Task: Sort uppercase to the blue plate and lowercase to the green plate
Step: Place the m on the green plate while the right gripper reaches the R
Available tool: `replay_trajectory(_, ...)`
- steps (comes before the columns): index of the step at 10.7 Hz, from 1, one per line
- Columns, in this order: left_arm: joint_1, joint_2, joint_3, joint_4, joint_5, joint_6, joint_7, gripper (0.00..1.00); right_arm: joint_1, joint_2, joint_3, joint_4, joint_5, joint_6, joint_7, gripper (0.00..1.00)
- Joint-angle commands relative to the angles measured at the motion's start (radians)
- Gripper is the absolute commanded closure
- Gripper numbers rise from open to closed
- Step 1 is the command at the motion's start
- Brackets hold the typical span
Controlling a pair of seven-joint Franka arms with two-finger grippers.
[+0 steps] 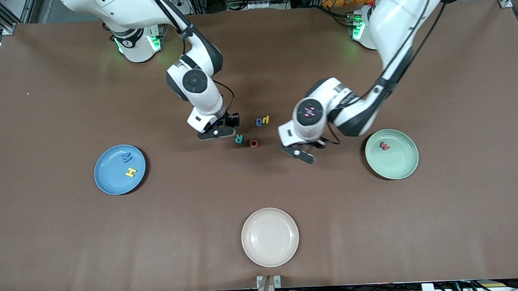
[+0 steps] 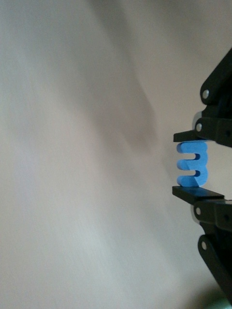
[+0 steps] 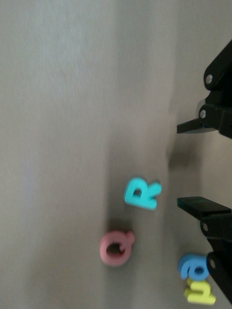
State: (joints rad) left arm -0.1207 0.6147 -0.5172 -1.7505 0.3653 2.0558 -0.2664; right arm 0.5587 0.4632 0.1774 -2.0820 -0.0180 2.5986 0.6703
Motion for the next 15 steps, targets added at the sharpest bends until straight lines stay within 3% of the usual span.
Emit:
replay_trajectory(1, 0.161, -0.081, -0.017, -0.09, -0.014, -0.041, 0.125, 1.0, 0.026, 0.116, -0.004, 0.139, -0.071, -0.006, 0.096, 0.42)
replay_trajectory(4, 0.304, -0.102, -0.008, -0.132, -0.016, -0.052, 0.272, 1.0, 0.033, 0.147, -0.024, 0.171, -0.135, -0.009, 0.137, 0.42)
replay_trajectory(7, 0.325, -0.093, 0.046, -0.15, -0.017, -0.054, 0.28, 1.0, 0.035, 0.164, -0.029, 0.171, -0.161, -0.008, 0.147, 0.42)
replay_trajectory(8, 0.325, -0.09, 0.068, -0.158, -0.017, -0.052, 0.28, 0.97, 0.035, 0.17, -0.03, 0.171, -0.163, -0.008, 0.156, 0.47)
replay_trajectory(9, 0.326, -0.084, 0.08, -0.156, -0.016, -0.052, 0.282, 0.79, 0.037, 0.172, -0.029, 0.172, -0.163, -0.006, 0.166, 0.5)
replay_trajectory(10, 0.326, -0.084, 0.08, -0.155, -0.019, -0.052, 0.276, 0.3, 0.037, 0.172, -0.029, 0.172, -0.163, -0.003, 0.17, 0.52)
replay_trajectory(11, 0.325, -0.087, 0.08, -0.155, -0.022, -0.052, 0.266, 0.0, 0.041, 0.172, -0.029, 0.171, -0.163, -0.003, 0.17, 0.59)
replay_trajectory(12, 0.308, -0.095, 0.08, -0.155, -0.034, -0.054, 0.262, 0.0, 0.047, 0.173, -0.029, 0.169, -0.163, -0.003, 0.17, 0.7)
replay_trajectory(15, 0.257, -0.11, 0.034, -0.149, -0.08, -0.069, 0.225, 0.0, 0.043, 0.172, -0.029, 0.171, -0.165, -0.009, 0.16, 0.89)
